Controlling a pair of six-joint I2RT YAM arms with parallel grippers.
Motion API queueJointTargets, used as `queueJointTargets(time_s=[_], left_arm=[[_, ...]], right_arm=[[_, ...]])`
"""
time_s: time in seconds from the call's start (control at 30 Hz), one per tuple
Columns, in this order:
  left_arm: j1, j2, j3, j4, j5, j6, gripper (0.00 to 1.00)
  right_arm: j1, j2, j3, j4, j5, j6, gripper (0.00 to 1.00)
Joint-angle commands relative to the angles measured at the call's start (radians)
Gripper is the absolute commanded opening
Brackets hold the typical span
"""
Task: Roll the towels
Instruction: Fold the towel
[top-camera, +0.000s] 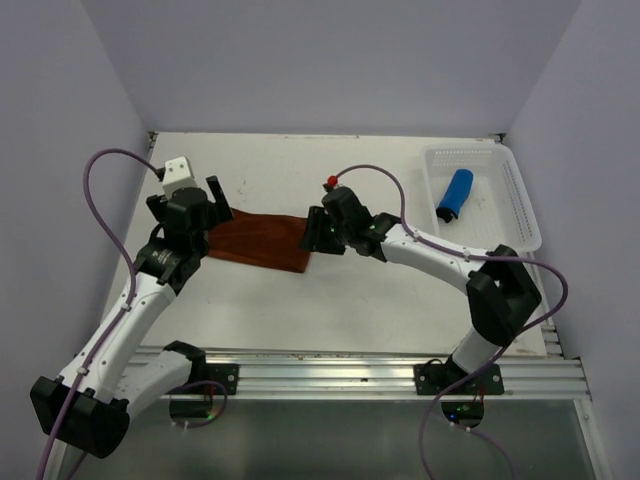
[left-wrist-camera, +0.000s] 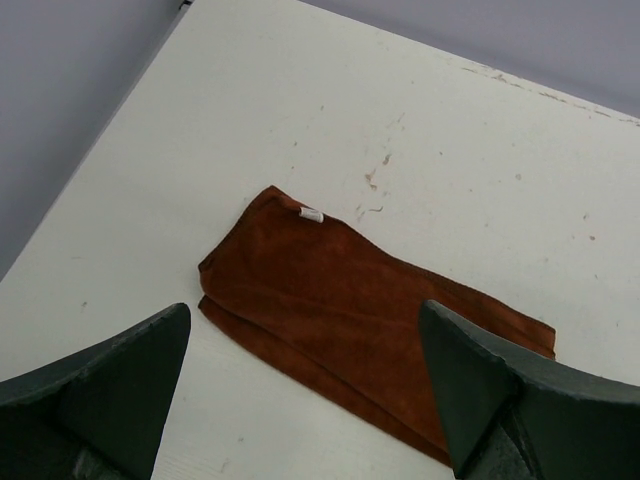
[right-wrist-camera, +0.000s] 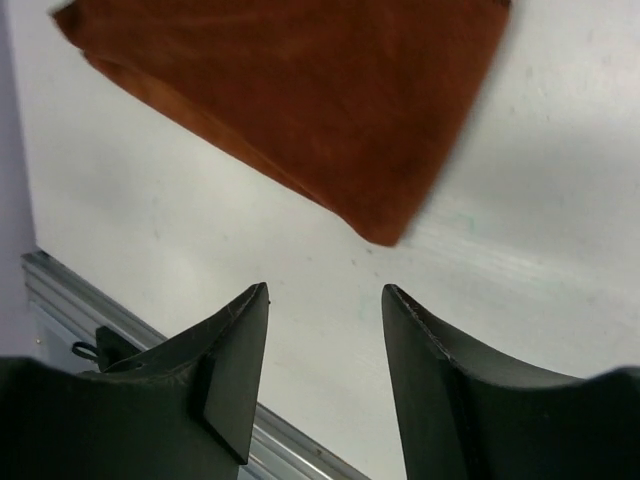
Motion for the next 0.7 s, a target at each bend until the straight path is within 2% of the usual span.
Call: queueJointTargets(time_s=[0.0, 0.07, 0.27, 0.6, 0.67], left_arm=[[-0.005, 0.017, -0.007, 0.065, 0.064, 0.024, 0.99], [-0.005, 0.022, -0.008, 0.064, 0.078, 0.024, 1.00], [-0.005, 0.034, -0.013, 0.062, 0.107, 0.021, 0.99], [-0.005, 0.043, -0.015, 0.068, 0.127, 0.026, 0.99], [-0.005, 0.046, -0.013, 0.071, 0.138, 0.027, 0.99]], right_arm=[[-0.005, 0.029, -0.036, 0.023, -0.061, 0.090, 0.54], [-0.005, 0.044, -0.038, 0.036, -0.069, 0.107, 0.58], [-0.009, 0.122, -0.041, 0.065, -0.060, 0.145, 0.59], [-0.011, 0.273, -0.003, 0.106, -0.064, 0.196, 0.59], [-0.012, 0.291, -0.002, 0.117, -0.066, 0.200, 0.55]])
